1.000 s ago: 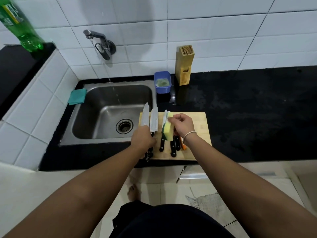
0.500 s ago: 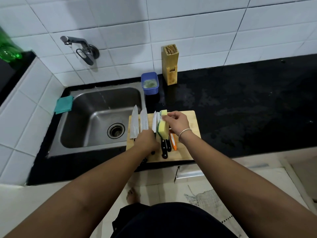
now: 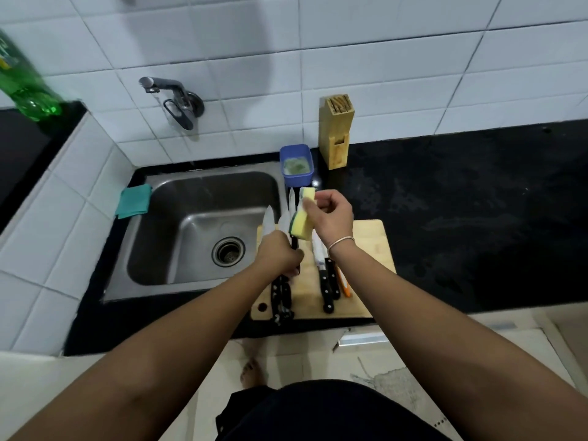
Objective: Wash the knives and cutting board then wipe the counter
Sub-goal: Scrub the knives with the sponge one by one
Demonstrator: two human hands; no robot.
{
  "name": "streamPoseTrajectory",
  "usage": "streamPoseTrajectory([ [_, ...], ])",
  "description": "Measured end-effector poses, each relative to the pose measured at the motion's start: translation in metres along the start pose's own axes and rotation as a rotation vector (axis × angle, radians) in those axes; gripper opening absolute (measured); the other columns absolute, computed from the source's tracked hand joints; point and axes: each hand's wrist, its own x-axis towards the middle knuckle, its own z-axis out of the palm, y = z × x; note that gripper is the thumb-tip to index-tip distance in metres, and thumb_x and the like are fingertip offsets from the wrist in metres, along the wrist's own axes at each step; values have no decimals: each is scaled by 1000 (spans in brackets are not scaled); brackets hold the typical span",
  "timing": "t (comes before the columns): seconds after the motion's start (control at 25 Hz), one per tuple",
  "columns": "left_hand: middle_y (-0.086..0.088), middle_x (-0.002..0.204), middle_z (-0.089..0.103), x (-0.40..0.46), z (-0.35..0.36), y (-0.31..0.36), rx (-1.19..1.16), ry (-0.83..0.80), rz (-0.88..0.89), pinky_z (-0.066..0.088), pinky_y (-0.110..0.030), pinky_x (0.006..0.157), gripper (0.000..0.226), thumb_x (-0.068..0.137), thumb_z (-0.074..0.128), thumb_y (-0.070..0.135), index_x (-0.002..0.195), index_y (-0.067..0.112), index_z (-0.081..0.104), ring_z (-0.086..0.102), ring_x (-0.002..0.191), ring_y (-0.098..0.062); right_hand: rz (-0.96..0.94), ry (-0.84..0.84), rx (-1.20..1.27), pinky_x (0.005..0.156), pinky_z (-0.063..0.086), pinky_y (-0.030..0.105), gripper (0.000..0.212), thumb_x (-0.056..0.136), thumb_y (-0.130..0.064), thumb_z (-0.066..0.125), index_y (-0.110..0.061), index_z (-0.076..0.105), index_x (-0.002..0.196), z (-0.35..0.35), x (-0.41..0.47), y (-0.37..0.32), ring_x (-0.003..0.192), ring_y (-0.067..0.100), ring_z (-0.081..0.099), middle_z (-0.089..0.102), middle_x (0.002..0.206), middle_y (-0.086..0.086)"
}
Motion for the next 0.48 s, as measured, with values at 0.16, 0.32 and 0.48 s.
streamPoseTrajectory([
  [0.16, -12, 53, 67, 22, -65, -30, -346, 163, -103, 49, -23, 39, 21, 88, 65, 14, 74, -1, 64, 67, 43, -20, -71, -15, 6, 63, 46, 9, 17, 77, -32, 79, -32, 62, 82, 69, 13, -25, 67, -8, 54, 62, 80, -12],
  [0.32, -14, 61, 65, 49, -123, -71, -794, 262, -354, 42, -18, 33, 15, 94, 65, 15, 91, 2, 59, 57, 33, -11, -74, -46, -62, 68, 46, 15, 18, 79, -34, 77, -28, 63, 87, 136, 22, -34, 71, 1, 54, 59, 82, -11],
  [0.48, -7, 66, 64, 85, -182, -88, -1236, 136, -446, 37, -12, 33, 20, 101, 52, 26, 92, 8, 56, 52, 35, -6, -104, -57, -83, 70, 48, 19, 18, 77, -32, 77, -31, 61, 85, 181, 32, -29, 74, 4, 56, 60, 81, -11],
])
